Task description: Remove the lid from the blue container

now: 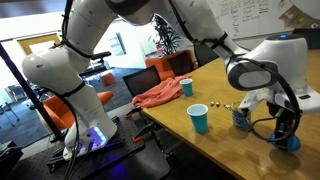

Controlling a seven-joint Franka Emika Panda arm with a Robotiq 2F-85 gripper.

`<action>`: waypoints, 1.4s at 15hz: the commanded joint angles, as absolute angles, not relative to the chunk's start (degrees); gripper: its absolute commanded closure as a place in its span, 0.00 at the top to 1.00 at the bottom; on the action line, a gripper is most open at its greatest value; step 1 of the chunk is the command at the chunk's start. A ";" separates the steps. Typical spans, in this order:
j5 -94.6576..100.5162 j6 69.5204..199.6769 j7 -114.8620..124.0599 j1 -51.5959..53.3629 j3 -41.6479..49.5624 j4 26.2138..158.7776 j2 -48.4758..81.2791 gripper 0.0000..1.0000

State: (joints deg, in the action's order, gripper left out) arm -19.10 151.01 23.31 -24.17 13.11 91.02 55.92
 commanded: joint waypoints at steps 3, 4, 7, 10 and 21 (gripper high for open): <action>-19.87 144.21 27.34 -24.61 13.54 81.20 63.00 0.55; -19.94 143.48 27.61 -24.76 13.50 80.23 63.40 0.95; -20.31 142.18 27.77 -25.12 13.26 80.15 61.28 1.00; -20.41 142.81 24.86 -25.03 12.52 86.29 53.45 1.00; -16.95 147.16 15.77 -19.98 14.32 113.56 23.09 1.00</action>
State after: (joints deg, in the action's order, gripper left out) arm -18.17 144.93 17.74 -22.23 13.30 102.49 33.19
